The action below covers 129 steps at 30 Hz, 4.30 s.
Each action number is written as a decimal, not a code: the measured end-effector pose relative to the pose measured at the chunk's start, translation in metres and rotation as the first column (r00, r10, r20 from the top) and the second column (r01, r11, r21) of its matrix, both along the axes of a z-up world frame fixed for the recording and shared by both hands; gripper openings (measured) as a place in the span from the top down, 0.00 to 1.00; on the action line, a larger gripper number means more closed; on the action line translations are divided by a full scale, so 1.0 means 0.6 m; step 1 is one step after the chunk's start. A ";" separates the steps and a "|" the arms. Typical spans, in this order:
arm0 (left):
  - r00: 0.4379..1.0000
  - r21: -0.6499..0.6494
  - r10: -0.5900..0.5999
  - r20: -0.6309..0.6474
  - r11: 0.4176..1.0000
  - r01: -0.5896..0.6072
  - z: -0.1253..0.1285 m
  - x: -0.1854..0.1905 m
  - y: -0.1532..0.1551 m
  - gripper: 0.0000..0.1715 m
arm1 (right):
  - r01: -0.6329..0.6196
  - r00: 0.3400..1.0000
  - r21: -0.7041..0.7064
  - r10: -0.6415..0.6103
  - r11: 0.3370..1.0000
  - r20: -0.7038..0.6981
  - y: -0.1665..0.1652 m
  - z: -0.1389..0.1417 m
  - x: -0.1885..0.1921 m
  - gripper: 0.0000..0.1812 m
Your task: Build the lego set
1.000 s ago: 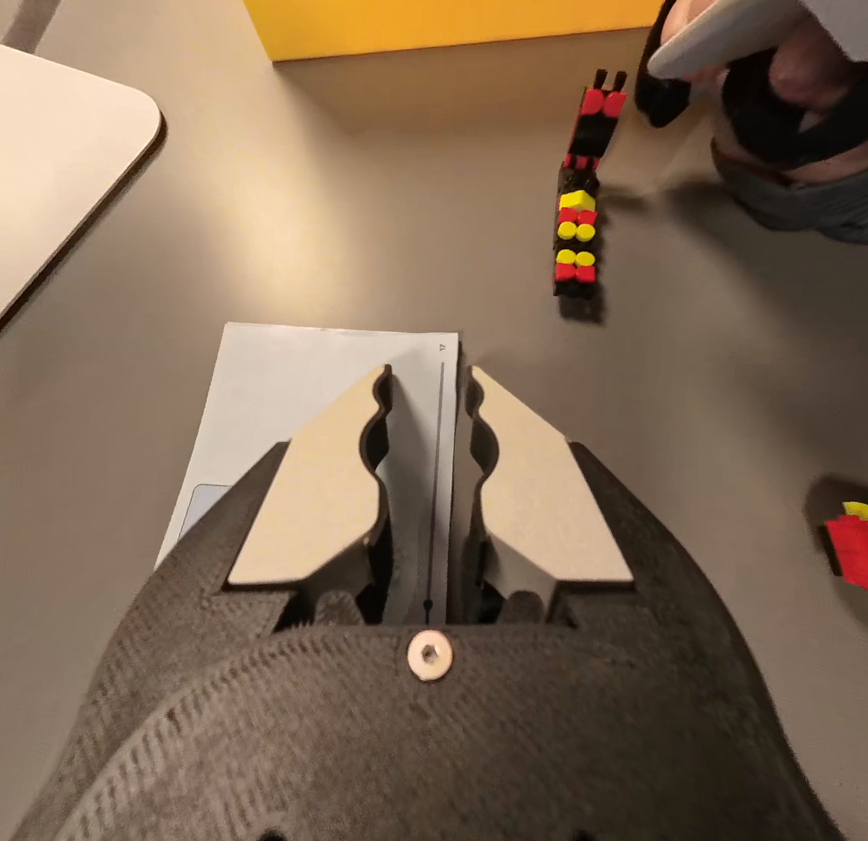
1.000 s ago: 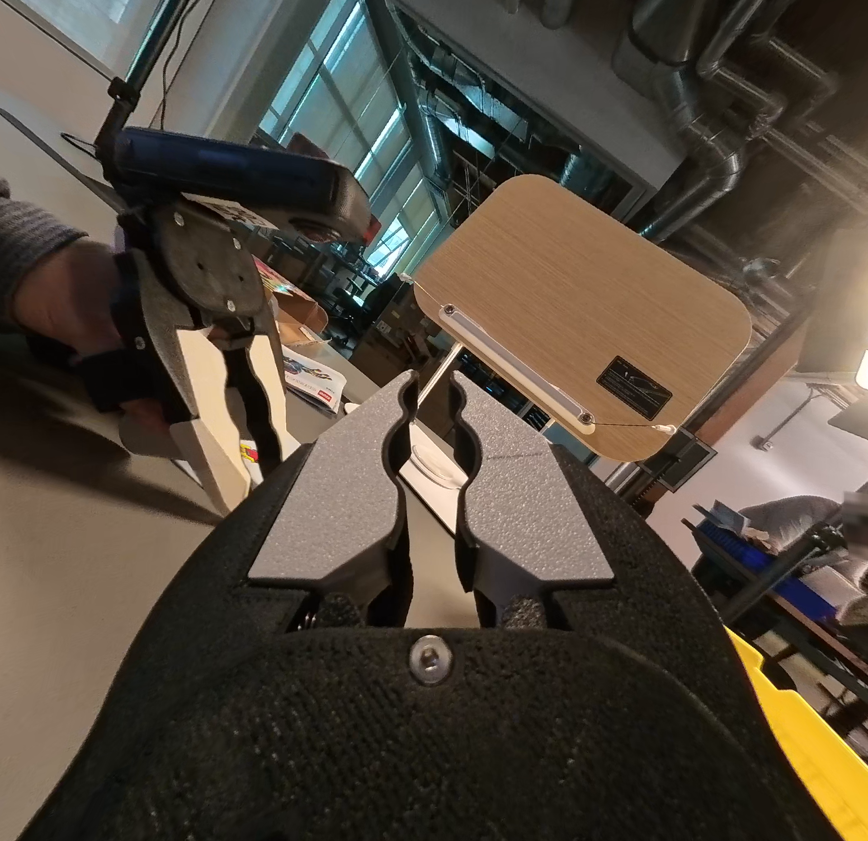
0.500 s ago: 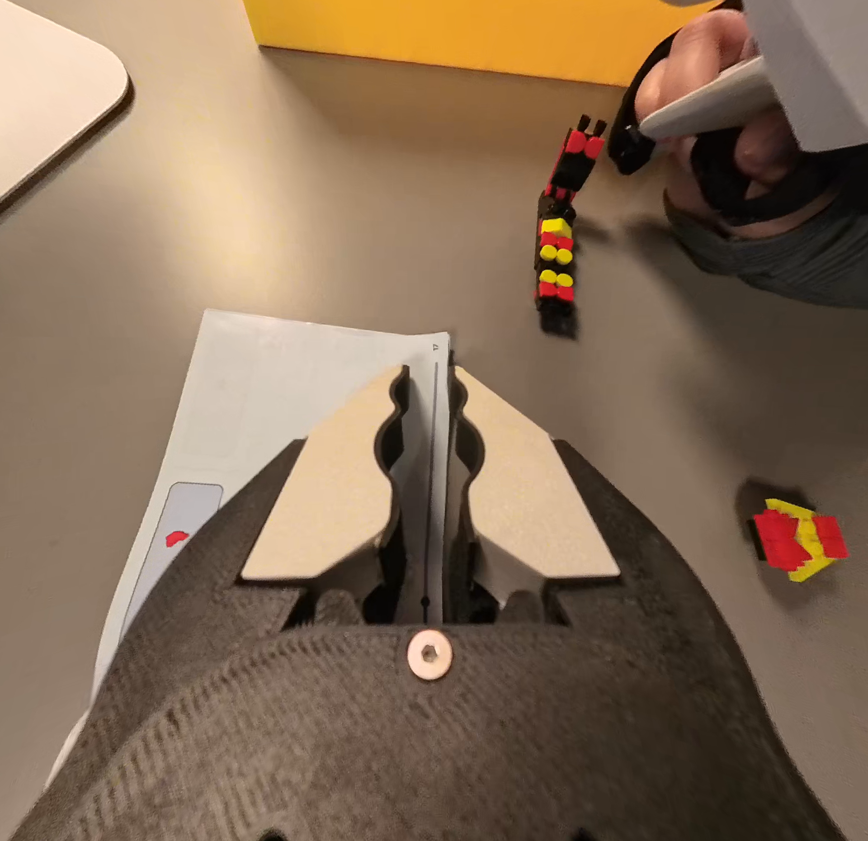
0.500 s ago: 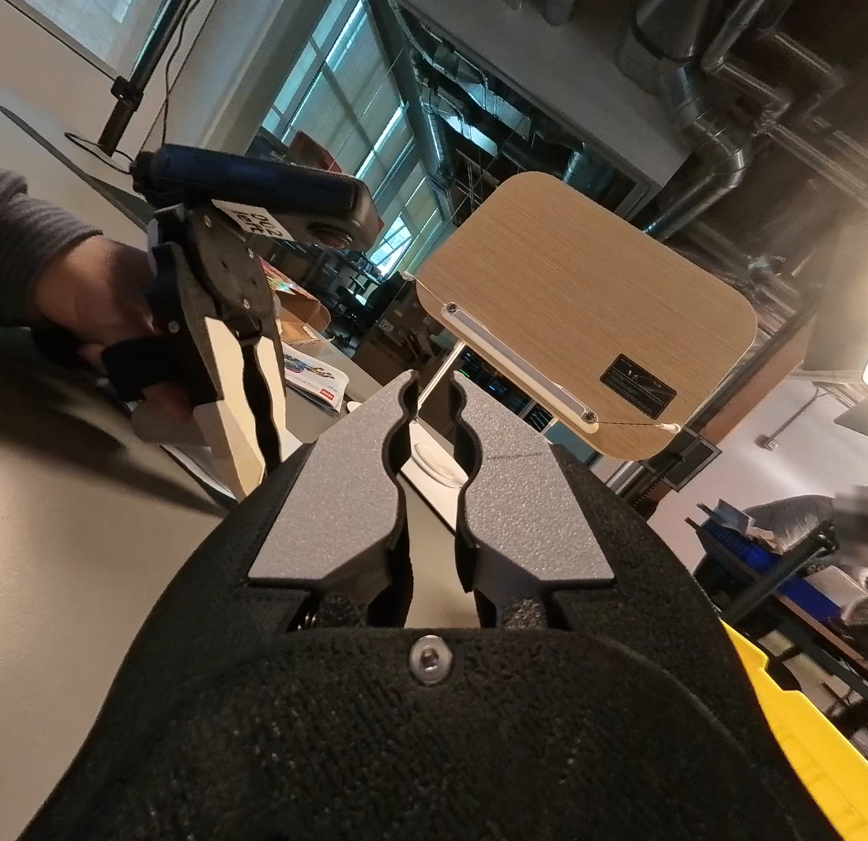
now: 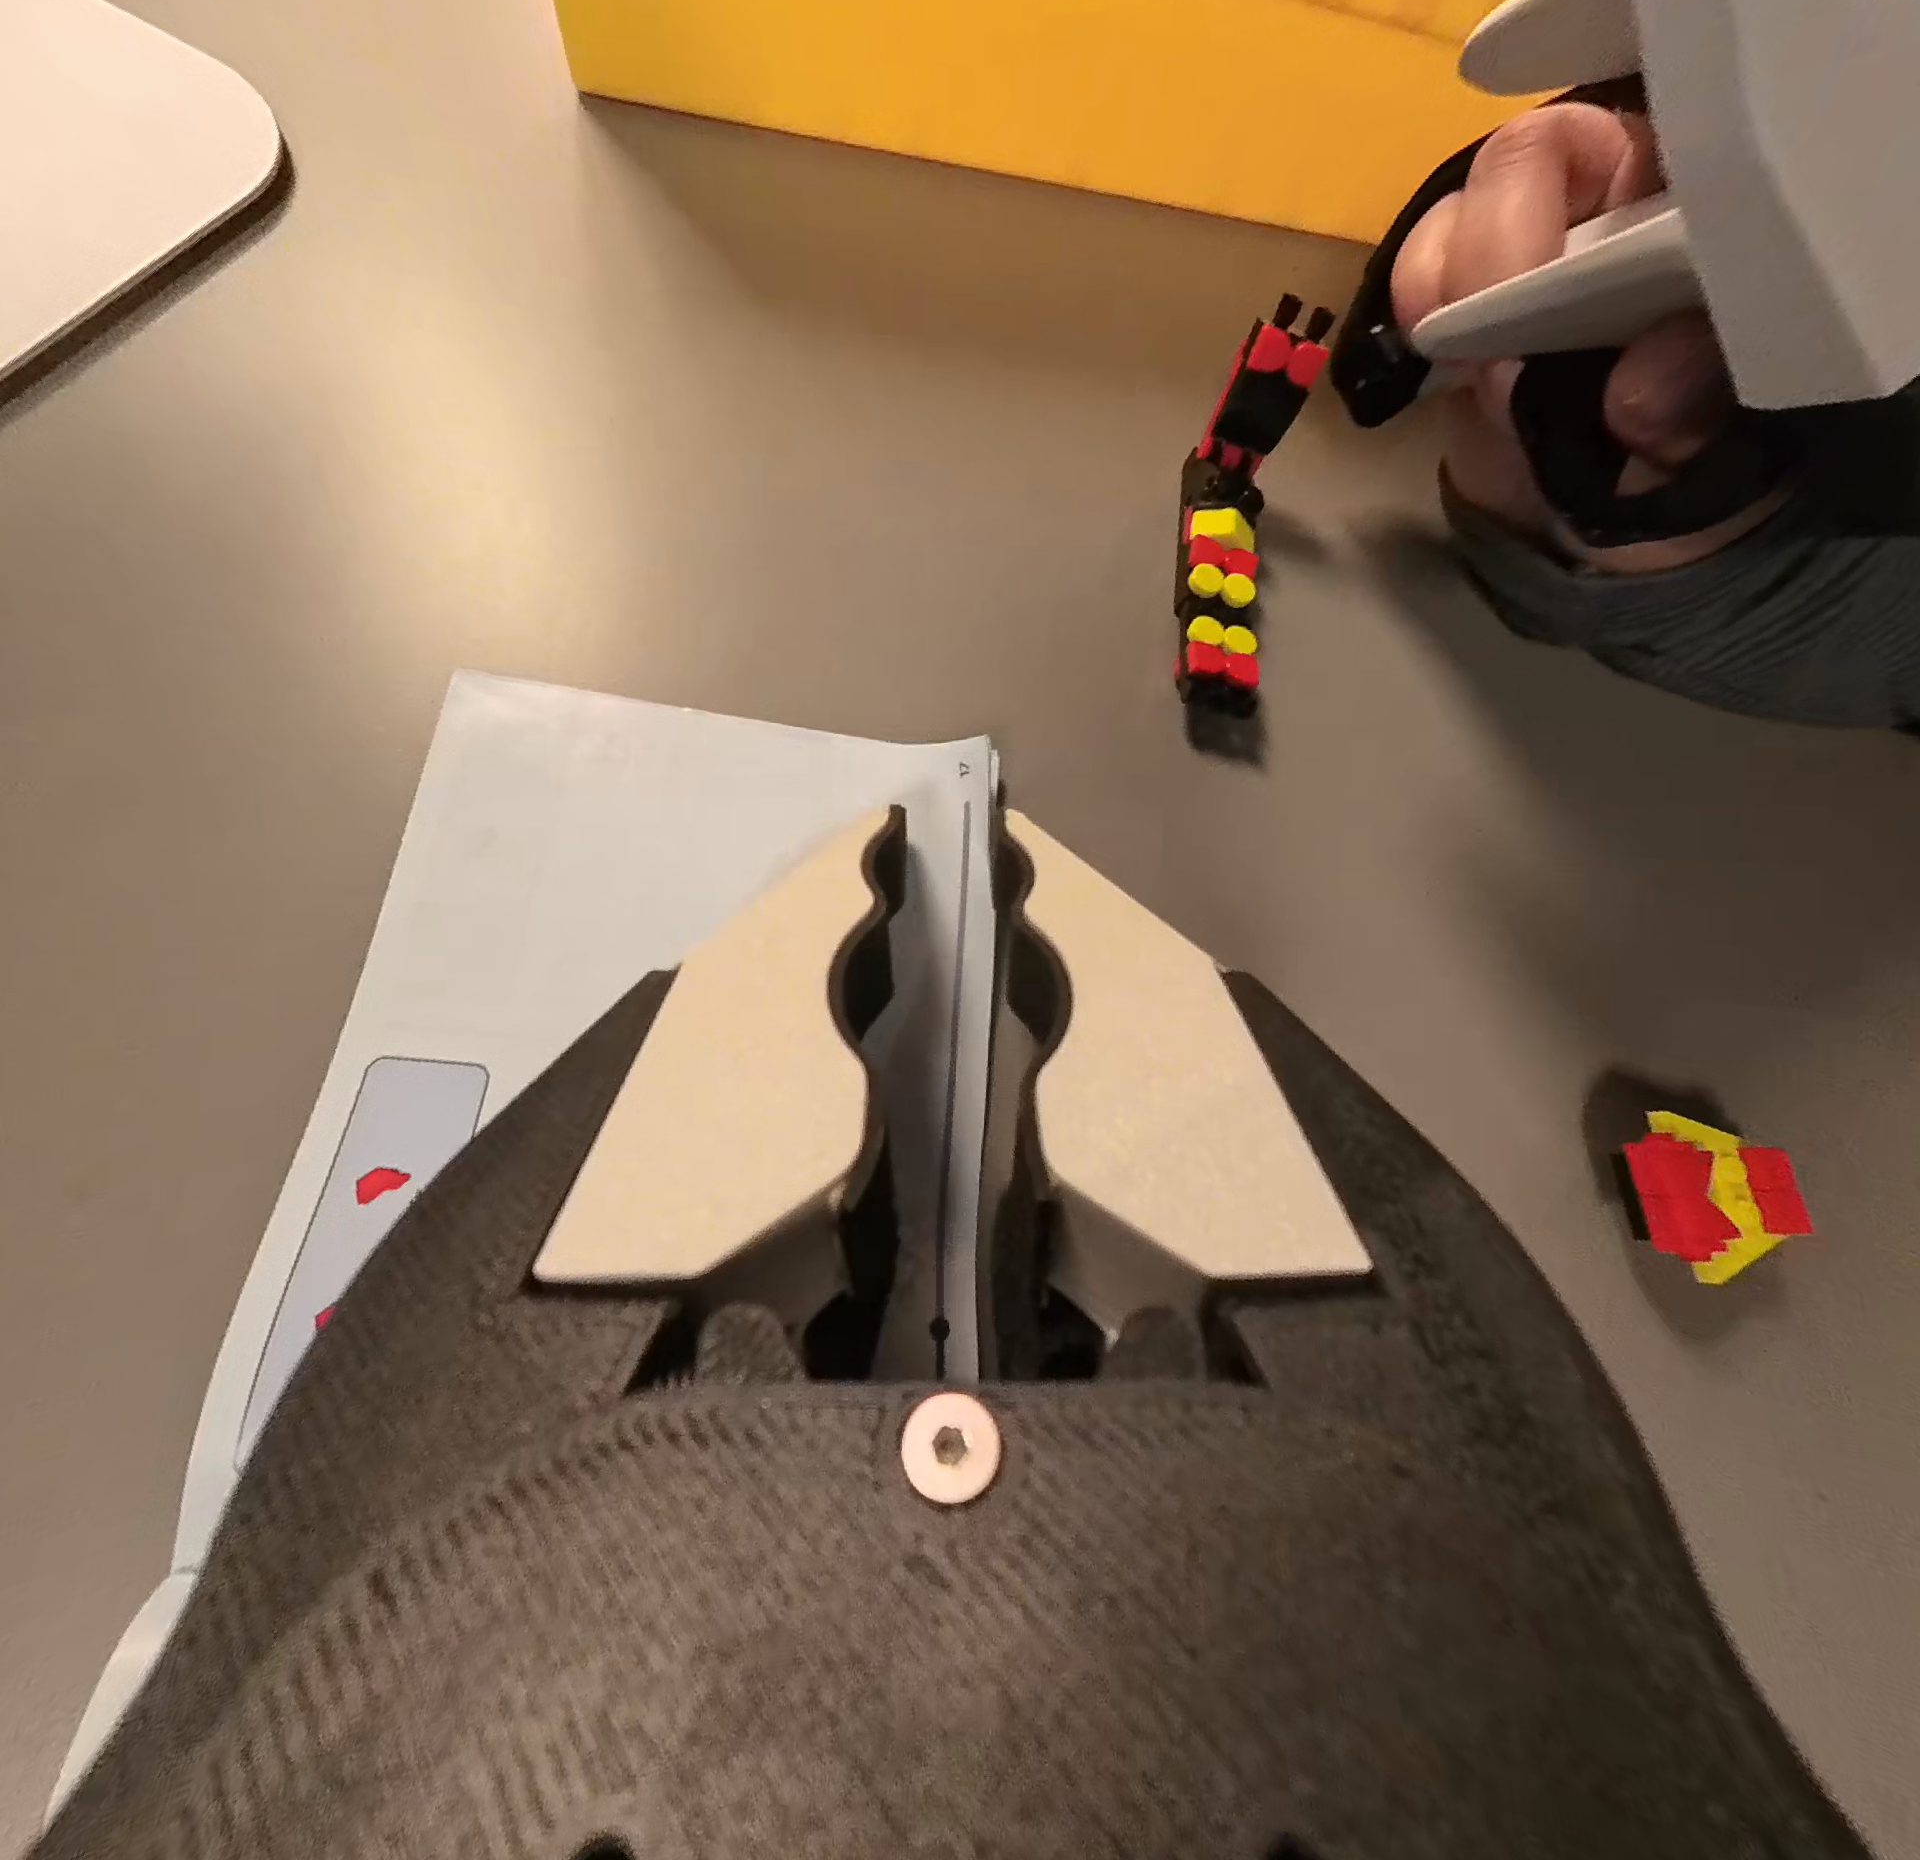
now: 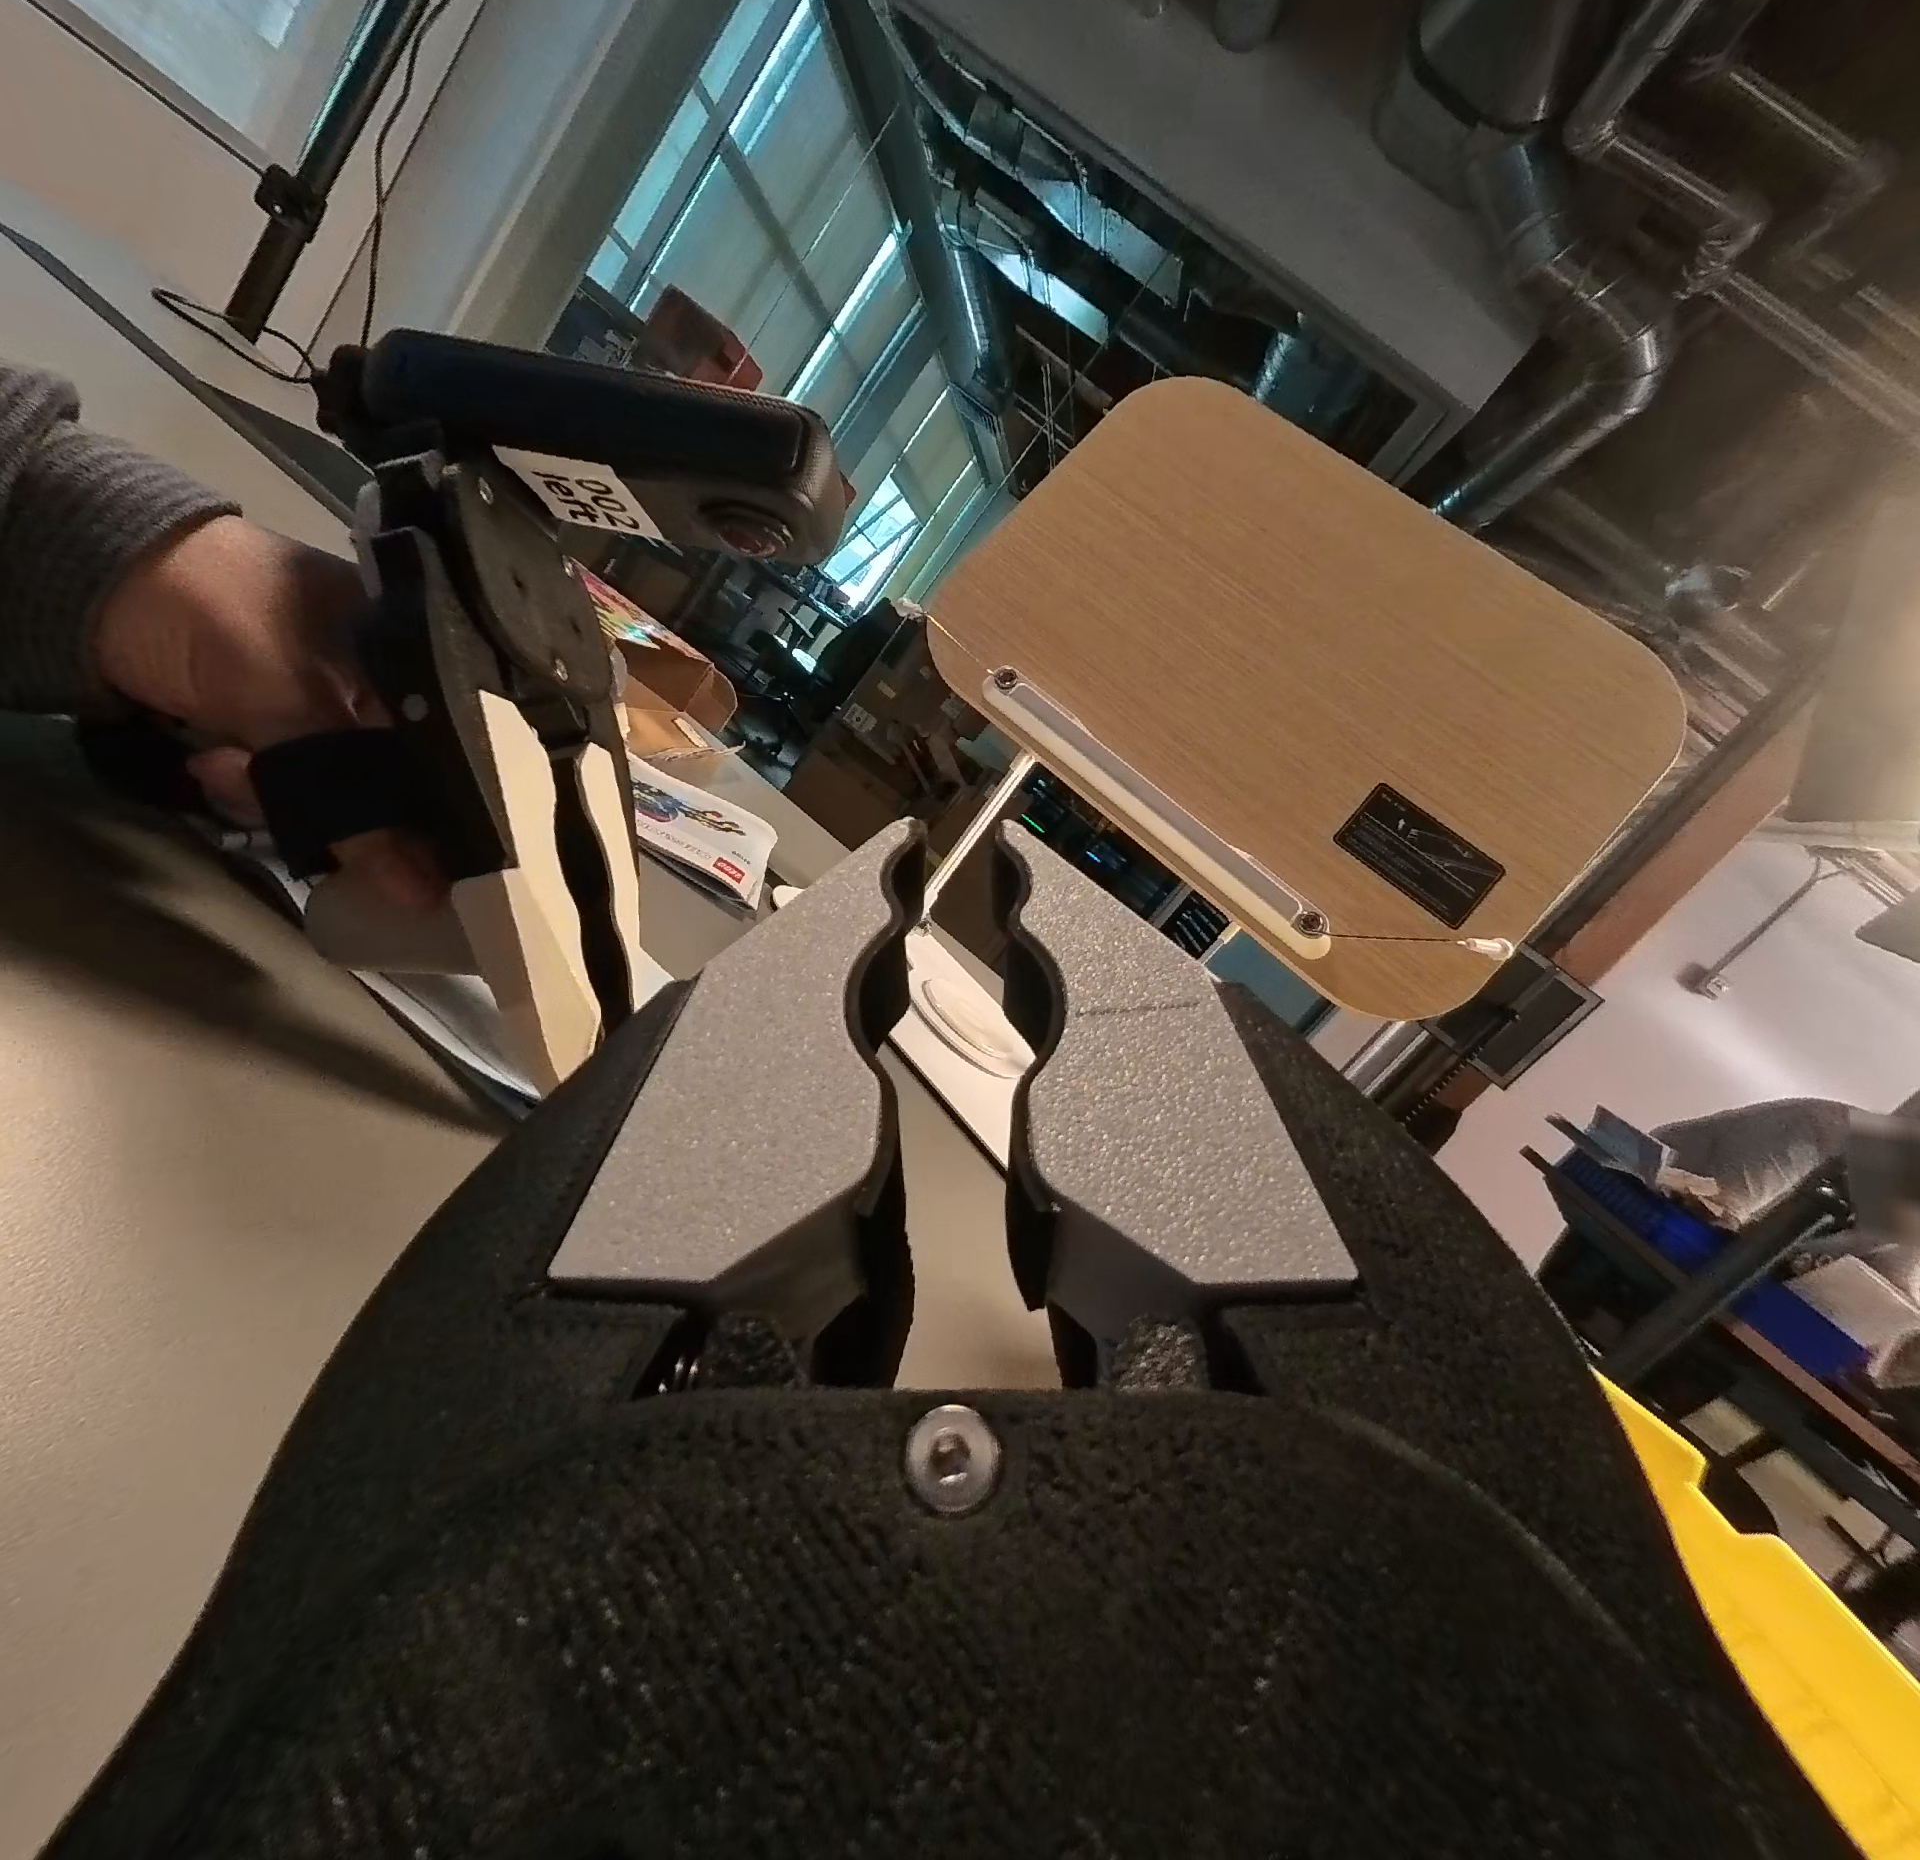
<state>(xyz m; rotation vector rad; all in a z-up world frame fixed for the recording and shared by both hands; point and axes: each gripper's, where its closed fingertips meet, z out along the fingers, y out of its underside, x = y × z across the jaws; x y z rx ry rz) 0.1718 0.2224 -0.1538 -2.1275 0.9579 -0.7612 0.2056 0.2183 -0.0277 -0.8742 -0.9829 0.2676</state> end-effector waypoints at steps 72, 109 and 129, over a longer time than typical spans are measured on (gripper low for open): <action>0.999 -0.044 0.009 0.044 0.999 -0.008 0.003 -0.002 0.002 0.92 | 0.233 0.750 -0.577 0.233 0.783 0.619 -0.005 -0.207 -0.054 0.85; 0.999 -0.054 -0.042 0.029 0.998 0.043 -0.002 0.005 -0.009 1.00 | 0.216 0.764 -0.594 0.245 0.775 0.596 -0.007 -0.211 -0.059 0.87; 0.896 -0.090 -0.055 0.440 0.990 0.105 0.080 -0.009 -0.015 1.00 | 0.096 0.846 -0.659 0.288 0.746 0.449 -0.039 -0.185 -0.087 0.86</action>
